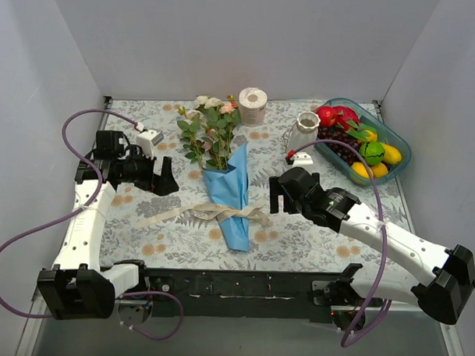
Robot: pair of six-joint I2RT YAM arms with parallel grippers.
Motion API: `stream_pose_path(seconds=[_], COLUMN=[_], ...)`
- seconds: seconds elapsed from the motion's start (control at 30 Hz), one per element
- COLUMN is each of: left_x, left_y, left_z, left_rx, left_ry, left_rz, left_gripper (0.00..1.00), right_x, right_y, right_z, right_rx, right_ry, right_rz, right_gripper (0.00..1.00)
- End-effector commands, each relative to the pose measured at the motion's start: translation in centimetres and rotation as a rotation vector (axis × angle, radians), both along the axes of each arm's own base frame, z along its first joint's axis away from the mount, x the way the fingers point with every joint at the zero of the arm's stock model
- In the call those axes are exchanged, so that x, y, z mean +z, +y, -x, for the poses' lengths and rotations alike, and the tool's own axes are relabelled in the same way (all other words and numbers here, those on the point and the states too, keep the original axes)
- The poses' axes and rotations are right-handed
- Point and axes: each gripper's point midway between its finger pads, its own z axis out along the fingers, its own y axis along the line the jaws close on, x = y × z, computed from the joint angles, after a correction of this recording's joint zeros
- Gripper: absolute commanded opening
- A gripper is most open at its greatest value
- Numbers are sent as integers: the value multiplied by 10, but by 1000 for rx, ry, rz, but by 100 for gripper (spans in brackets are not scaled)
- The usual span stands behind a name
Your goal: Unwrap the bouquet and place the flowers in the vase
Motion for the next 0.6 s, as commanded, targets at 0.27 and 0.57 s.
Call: stream_pose_path(seconds=[0.27,0.57], left_x=[-83,-137], left_y=[-2,6], left_z=[-10,-24], left_rx=[-170,-247], left_ry=[8,8], left_rz=[-178,-297], left_gripper=[98,98], right_x=[-20,-13], right_y=[18,38], right_z=[-20,-33], right_rx=[-11,13], right_ry=[-27,-75], right_rz=[14,-55], right_gripper=[96,91])
